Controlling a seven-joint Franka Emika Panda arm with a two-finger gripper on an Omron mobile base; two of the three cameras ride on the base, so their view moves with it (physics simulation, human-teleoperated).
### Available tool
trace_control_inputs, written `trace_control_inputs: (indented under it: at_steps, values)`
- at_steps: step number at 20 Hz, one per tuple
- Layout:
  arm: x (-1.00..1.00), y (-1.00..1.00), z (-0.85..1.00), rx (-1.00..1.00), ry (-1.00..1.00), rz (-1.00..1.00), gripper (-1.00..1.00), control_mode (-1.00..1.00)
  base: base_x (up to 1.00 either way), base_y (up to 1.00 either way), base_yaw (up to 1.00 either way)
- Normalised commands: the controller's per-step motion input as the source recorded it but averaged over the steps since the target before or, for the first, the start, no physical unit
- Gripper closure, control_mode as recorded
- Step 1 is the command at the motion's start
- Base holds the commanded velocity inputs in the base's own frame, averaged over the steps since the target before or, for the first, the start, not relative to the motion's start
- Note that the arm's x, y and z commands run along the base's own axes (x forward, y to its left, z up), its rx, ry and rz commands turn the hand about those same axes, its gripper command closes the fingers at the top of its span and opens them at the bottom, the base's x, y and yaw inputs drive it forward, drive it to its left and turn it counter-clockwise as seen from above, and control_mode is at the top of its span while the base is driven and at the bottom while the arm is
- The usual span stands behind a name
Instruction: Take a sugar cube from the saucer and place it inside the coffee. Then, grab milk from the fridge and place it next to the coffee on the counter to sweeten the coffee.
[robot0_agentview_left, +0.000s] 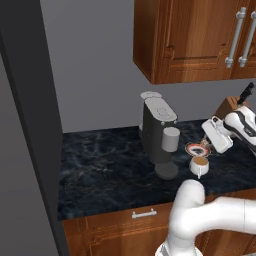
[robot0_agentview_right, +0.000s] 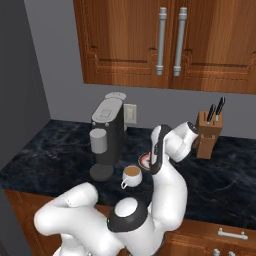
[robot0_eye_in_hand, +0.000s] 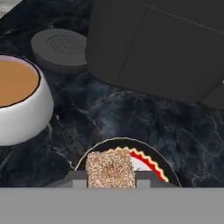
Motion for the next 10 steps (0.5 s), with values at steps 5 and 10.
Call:
trace_control_inputs:
  at_steps: [5,10]
  values:
    - [-0.63,0.48,0.36,-0.04,-0.05,0.00,1.00,-1.00,0.00,0.00,0.00]
    - [-0.70,0.37,0.11,-0.03,-0.08,0.00,1.00,-1.00,0.00,0.00,0.00]
